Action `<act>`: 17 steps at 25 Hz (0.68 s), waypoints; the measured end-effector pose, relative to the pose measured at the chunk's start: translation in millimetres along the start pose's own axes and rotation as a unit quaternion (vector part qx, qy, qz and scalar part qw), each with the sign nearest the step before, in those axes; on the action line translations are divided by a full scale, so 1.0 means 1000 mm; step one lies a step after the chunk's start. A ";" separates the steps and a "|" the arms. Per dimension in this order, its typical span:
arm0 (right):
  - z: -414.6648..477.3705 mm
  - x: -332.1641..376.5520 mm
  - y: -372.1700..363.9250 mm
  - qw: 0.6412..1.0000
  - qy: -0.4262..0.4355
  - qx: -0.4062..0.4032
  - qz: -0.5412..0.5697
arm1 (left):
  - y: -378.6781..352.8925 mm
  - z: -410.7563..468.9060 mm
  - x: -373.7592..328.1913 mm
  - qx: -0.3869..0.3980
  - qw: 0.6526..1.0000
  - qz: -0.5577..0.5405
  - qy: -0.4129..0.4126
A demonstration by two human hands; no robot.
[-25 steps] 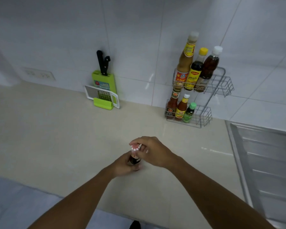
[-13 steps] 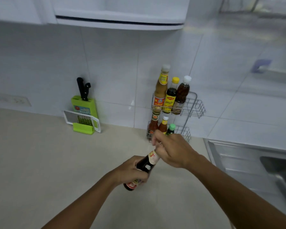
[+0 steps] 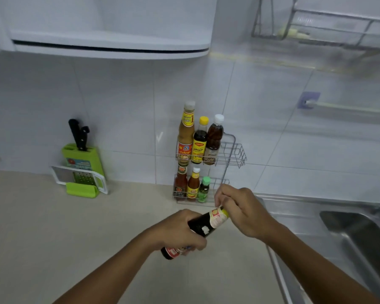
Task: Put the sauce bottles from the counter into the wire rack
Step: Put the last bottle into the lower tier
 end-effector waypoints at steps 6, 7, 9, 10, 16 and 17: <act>0.022 -0.016 0.003 0.973 -0.216 -0.086 -0.006 | -0.013 0.035 -0.007 -0.170 0.883 0.436 -0.045; 0.027 -0.022 0.004 0.952 -0.292 -0.073 0.054 | -0.017 0.039 -0.009 -0.203 0.832 0.511 -0.075; 0.032 -0.031 0.008 0.900 -0.387 -0.014 0.201 | -0.016 0.050 -0.011 -0.213 0.801 0.552 -0.097; 0.034 -0.035 0.011 0.880 -0.387 0.011 0.274 | -0.013 0.056 -0.010 -0.207 0.816 0.532 -0.091; 0.041 -0.048 -0.004 0.934 -0.129 0.109 0.313 | 0.000 0.096 -0.005 -0.122 0.991 0.020 -0.061; 0.045 -0.056 -0.004 0.946 -0.116 0.102 0.286 | 0.003 0.102 0.000 -0.094 0.993 0.008 -0.066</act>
Point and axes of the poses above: each hand's wrist, its own z-axis towards the middle knuckle, its own y-axis out of the back of the hand, x = y × z, the point moved 1 cm from there along z, towards the middle knuckle, and after that the axes turned 15 degrees about -y, right-handed, at the moved point
